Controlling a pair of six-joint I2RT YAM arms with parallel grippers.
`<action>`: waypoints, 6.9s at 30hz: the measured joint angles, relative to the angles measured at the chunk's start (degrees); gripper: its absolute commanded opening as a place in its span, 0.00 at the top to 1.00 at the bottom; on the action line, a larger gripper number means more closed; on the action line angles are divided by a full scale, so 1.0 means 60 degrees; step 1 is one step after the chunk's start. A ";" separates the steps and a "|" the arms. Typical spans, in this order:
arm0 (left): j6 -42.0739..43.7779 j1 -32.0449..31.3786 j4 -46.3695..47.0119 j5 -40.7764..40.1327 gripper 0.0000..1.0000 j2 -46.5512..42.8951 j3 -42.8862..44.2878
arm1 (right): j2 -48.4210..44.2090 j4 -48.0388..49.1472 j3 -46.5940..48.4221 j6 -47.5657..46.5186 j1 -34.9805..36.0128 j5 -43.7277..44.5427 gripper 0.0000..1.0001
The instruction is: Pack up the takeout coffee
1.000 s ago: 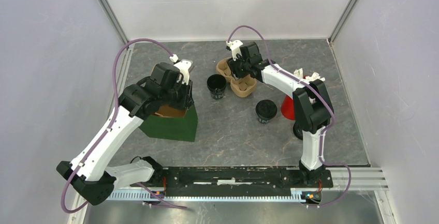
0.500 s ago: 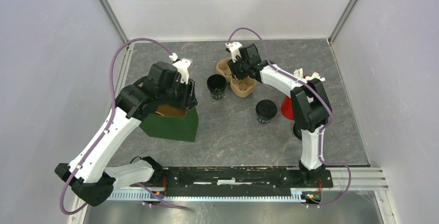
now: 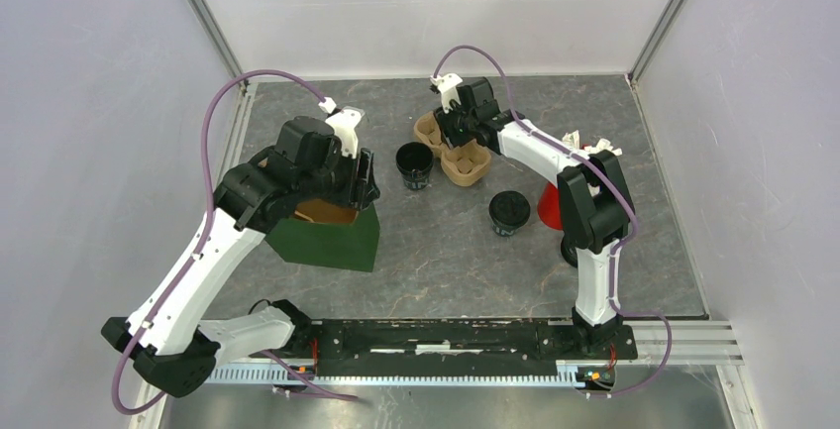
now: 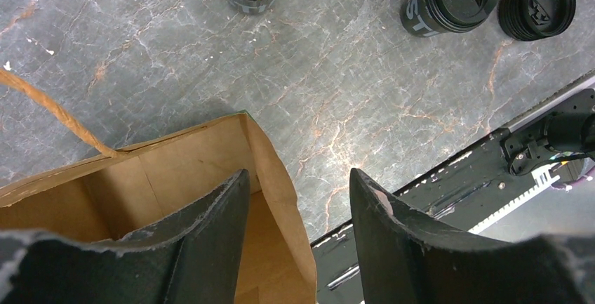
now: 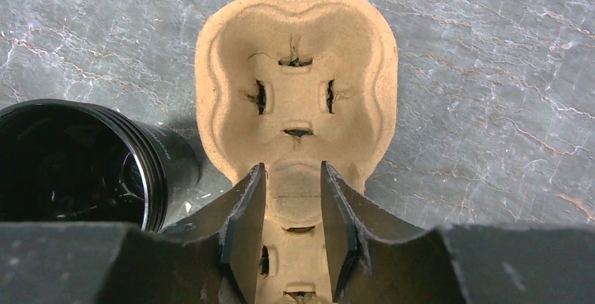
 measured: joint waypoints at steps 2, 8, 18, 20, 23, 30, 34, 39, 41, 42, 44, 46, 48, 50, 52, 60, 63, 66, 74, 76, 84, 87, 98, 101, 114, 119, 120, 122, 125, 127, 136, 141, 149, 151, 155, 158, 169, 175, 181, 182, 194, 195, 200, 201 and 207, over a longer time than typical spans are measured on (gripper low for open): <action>0.0015 0.0000 0.0000 0.0000 0.38 0.0000 0.0000 | 0.0000 0.0007 0.0018 0.0029 0.0000 0.0007 0.54; 0.0069 0.0000 0.0000 -0.0007 0.38 -0.0004 0.0018 | 0.0022 -0.0040 0.0018 0.0051 0.0000 0.0062 0.48; 0.0095 0.0000 0.0000 -0.0015 0.38 -0.0011 0.0018 | 0.0131 -0.0069 0.0018 0.0055 0.0000 0.0127 0.51; 0.0098 0.0000 0.0000 -0.0015 0.38 -0.0011 0.0018 | 0.0204 -0.0087 0.0018 0.0058 0.0000 0.0127 0.51; 0.0098 0.0000 0.0000 -0.0018 0.38 -0.0011 0.0018 | 0.0226 -0.0109 0.0018 0.0062 0.0000 0.0160 0.58; 0.0098 0.0000 0.0000 -0.0018 0.38 -0.0011 0.0018 | 0.0226 -0.0098 0.0018 0.0066 -0.0007 0.0200 0.61; 0.0098 0.0000 0.0000 -0.0022 0.38 -0.0011 0.0018 | 0.0226 -0.0102 0.0018 0.0066 -0.0022 0.0193 0.62; 0.0098 0.0000 0.0000 -0.0022 0.38 -0.0011 0.0018 | 0.0208 -0.0102 0.0018 0.0069 -0.0047 0.0164 0.62; 0.0098 0.0000 0.0000 -0.0022 0.38 -0.0011 0.0018 | 0.0200 -0.0106 0.0018 0.0066 -0.0058 0.0149 0.62; 0.0098 0.0000 0.0000 -0.0022 0.38 -0.0011 0.0018 | 0.0197 -0.0113 0.0018 0.0066 -0.0062 0.0149 0.62; 0.0098 0.0000 0.0000 -0.0022 0.38 -0.0011 0.0018 | 0.0193 -0.0127 0.0018 0.0066 -0.0066 0.0149 0.62; 0.0098 0.0000 0.0000 -0.0022 0.38 -0.0011 0.0018 | 0.0193 -0.0131 0.0018 0.0066 -0.0062 0.0146 0.62; 0.0098 0.0000 0.0000 -0.0022 0.38 -0.0011 0.0018 | 0.0193 -0.0131 0.0018 0.0066 -0.0066 0.0142 0.61; 0.0098 0.0000 0.0004 -0.0022 0.38 -0.0011 0.0018 | 0.0193 -0.0157 0.0036 0.0066 -0.0069 0.0113 0.61; 0.0102 0.0000 0.0000 -0.0022 0.38 -0.0011 0.0018 | 0.0193 -0.0270 0.0109 0.0066 -0.0073 0.0091 0.61; 0.0098 0.0000 0.0000 -0.0022 0.38 -0.0011 0.0018 | 0.0193 -0.0659 0.0448 0.0255 -0.0178 -0.0146 0.60; 0.0098 0.0000 0.0000 -0.0022 0.38 -0.0011 0.0018 | 0.0193 -0.0667 0.0448 0.0288 -0.0178 -0.0153 0.56; 0.0102 0.0000 0.0000 -0.0022 0.38 -0.0011 0.0018 | 0.0193 -0.0663 0.0448 0.0284 -0.0178 -0.0149 0.54; 0.0102 0.0000 0.0000 -0.0022 0.38 -0.0011 0.0018 | 0.0193 -0.0637 0.0448 0.0204 -0.0197 -0.0168 0.49; 0.0102 0.0000 0.0000 -0.0022 0.38 -0.0011 0.0018 | 0.0193 -0.0641 0.0444 0.0204 -0.0197 -0.0215 0.49; 0.0102 0.0000 0.0000 -0.0022 0.38 -0.0011 0.0018 | 0.0193 -0.0637 0.0404 0.0208 -0.0197 -0.0386 0.49; 0.0102 0.0000 0.0000 -0.0022 0.38 -0.0011 0.0018 | 0.0193 -0.0645 0.0368 0.0208 -0.0197 -0.0382 0.48; 0.0102 0.0000 0.0000 -0.0022 0.38 -0.0011 0.0018 | 0.0193 -0.0674 0.0226 0.0211 -0.0219 -0.0372 0.56; 0.0102 0.0000 0.0000 -0.0018 0.38 -0.0011 0.0018 | 0.0193 -0.0670 0.0226 0.0211 -0.0251 -0.0386 0.56; 0.0102 0.0000 0.0066 -0.0018 0.38 -0.0011 0.0018 | 0.0178 -0.1075 0.0780 0.0244 -0.0259 -0.0412 0.60; 0.0102 0.0000 0.0066 -0.0018 0.38 -0.0011 0.0018 | 0.0178 -0.1067 0.0612 0.0240 -0.0259 -0.0408 0.60; 0.0102 0.0000 0.0066 -0.0018 0.37 -0.0011 0.0018 | 0.0178 -0.1060 0.0612 0.0240 -0.0259 -0.0404 0.61; 0.0102 0.0000 0.0066 -0.0018 0.33 -0.0011 0.0018 | 0.0157 -0.1060 0.0612 0.0237 -0.0259 -0.0375 0.61; 0.0102 0.0000 0.0066 -0.0033 0.28 -0.0011 0.0018 | 0.0018 -0.1071 0.0612 0.0208 -0.0259 -0.0306 0.61; 0.0102 0.0000 0.0066 -0.0087 0.20 -0.0015 0.0055 | -0.0153 -0.1082 0.0612 0.0204 -0.0259 -0.0270 0.61; 0.0098 0.0000 -0.0178 -0.1464 0.00 -0.0087 0.0954 | -0.1617 -0.1166 0.0601 0.0219 -0.0259 -0.0266 0.61; 0.0091 0.0000 -0.0696 -0.2718 0.00 -0.0321 0.1610 | -0.2641 -0.1249 0.0601 0.0324 -0.0127 -0.0350 0.61; -0.0146 0.0007 -0.1322 -0.5125 0.15 -0.1242 0.1883 | -0.4277 -0.1056 0.0601 0.0696 0.1413 -0.0477 0.61; -0.0244 0.0029 -0.1399 -0.5679 0.16 -0.1406 0.1887 | -0.4535 -0.0911 0.0601 0.0823 0.1843 -0.0550 0.62; -0.0295 0.0302 -0.1512 -0.6568 0.16 -0.1501 0.1891 | -0.4903 -0.0579 0.0572 0.1122 0.2335 -0.0594 0.62; -0.0299 0.0816 -0.1504 -0.6666 0.13 -0.1395 0.1891 | -0.5326 -0.0237 0.0175 0.1330 0.2350 -0.0554 0.62; 0.0106 0.6094 -0.0991 -0.3111 0.18 -0.0266 0.1610 | -0.7009 0.0277 -0.1654 0.1508 0.2331 -0.0543 0.61; 0.0313 0.7049 -0.0699 -0.1472 0.22 0.0142 0.0863 | -0.7402 0.0262 -0.1956 0.1319 0.2331 -0.0561 0.61; 0.0568 0.7169 -0.0652 -0.1184 0.28 0.0095 0.0474 | -0.7821 0.0251 -0.1956 0.1045 0.2331 -0.0557 0.61; 0.0616 0.7169 -0.0630 -0.1173 0.29 0.0062 0.0393 | -0.7894 0.0251 -0.1956 0.1016 0.2331 -0.0557 0.60; 0.0980 0.7176 -0.0590 -0.0532 0.74 -0.0368 -0.0255 | -0.8087 0.0036 -0.1956 0.0780 0.2331 -0.0557 0.61; 0.0980 0.7176 -0.0601 -0.0364 0.78 -0.0393 -0.0255 | -0.8102 -0.0007 -0.1956 0.0772 0.2331 -0.0554 0.61; 0.0987 0.7176 -0.0645 0.0863 0.89 -0.0645 -0.0255 | -0.8386 -0.0113 -0.2153 0.0718 0.2331 -0.0554 0.60; 0.0987 0.7176 -0.0652 0.1195 0.89 -0.0707 -0.0255 | -0.8477 -0.0135 -0.2211 0.0707 0.2331 -0.0550 0.60; 0.0976 0.7176 -0.0627 0.3220 0.93 -0.0962 -0.0255 | -0.8896 -0.0328 -0.2317 0.0441 0.2331 -0.0554 0.60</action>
